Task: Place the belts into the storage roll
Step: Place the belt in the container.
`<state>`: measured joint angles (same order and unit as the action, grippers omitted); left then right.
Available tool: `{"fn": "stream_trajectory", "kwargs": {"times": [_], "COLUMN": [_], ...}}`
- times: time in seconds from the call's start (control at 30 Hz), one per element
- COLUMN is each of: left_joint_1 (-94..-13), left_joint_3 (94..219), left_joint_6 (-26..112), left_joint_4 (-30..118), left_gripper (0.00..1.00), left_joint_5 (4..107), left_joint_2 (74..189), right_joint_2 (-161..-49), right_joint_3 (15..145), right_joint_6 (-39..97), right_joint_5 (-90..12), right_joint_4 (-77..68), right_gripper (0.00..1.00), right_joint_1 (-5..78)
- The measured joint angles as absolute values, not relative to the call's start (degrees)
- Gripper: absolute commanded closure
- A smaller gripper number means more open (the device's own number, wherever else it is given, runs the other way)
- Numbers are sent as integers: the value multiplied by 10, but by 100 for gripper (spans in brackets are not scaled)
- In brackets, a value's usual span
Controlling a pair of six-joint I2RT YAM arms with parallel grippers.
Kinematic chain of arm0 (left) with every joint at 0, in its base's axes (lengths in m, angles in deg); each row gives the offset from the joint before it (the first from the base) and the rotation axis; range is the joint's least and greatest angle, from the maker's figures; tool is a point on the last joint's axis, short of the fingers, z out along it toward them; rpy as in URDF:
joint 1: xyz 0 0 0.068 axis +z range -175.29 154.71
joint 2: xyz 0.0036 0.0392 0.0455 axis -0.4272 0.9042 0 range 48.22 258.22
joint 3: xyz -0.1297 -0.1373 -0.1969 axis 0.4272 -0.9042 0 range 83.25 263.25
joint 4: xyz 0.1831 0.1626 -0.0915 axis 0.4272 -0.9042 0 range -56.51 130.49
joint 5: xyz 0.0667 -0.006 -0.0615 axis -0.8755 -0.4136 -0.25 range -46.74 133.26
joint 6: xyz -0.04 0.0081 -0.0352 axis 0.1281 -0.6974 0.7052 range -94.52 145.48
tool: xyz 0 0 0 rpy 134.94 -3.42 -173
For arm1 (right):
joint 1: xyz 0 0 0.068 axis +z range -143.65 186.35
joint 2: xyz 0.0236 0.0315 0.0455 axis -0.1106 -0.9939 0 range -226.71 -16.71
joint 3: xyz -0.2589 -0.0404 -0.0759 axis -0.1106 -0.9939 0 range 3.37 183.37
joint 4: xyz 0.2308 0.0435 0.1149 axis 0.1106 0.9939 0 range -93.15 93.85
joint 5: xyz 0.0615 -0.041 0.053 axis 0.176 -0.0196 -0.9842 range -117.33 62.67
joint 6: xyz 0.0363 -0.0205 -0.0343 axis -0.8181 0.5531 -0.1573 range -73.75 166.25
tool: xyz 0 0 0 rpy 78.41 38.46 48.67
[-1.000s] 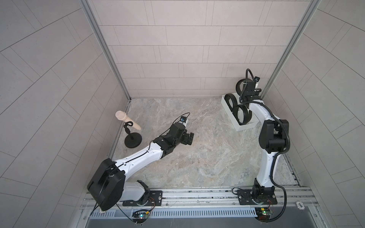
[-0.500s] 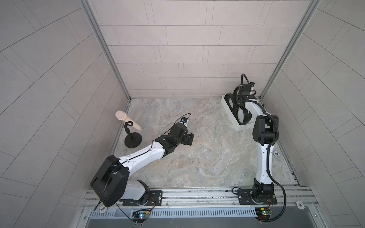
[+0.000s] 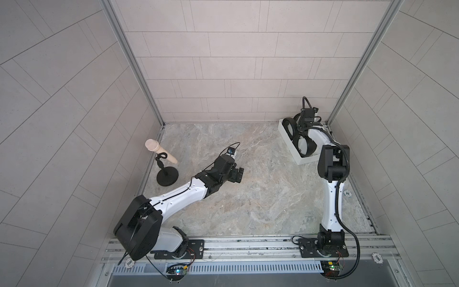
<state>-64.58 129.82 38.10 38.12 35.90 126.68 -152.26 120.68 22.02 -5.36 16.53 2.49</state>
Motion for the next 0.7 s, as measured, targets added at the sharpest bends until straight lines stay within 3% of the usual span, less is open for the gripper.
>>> {"fn": "stream_trajectory", "kwargs": {"times": [0.13, 0.3, 0.5, 0.7], "left_joint_1": [-646, -646, -645, -643], "left_joint_3": [1298, 1298, 1298, 1298], "left_joint_6": [381, 381, 381, 383], "left_joint_4": [381, 381, 381, 377], "left_gripper": [0, 0, 0, 0], "left_joint_5": [357, 357, 357, 356], "left_joint_2": [1265, 1261, 1249, 1230], "right_joint_2": [-1523, -1523, -1512, -1469], "right_joint_3": [1220, 1254, 1296, 1278], "right_joint_6": [227, 249, 280, 298], "right_joint_5": [-85, -119, -144, -149], "right_joint_4": [193, 246, 303, 342], "right_gripper": [39, 18, 6, 1], "right_joint_1": [19, 11, 8, 8]}}
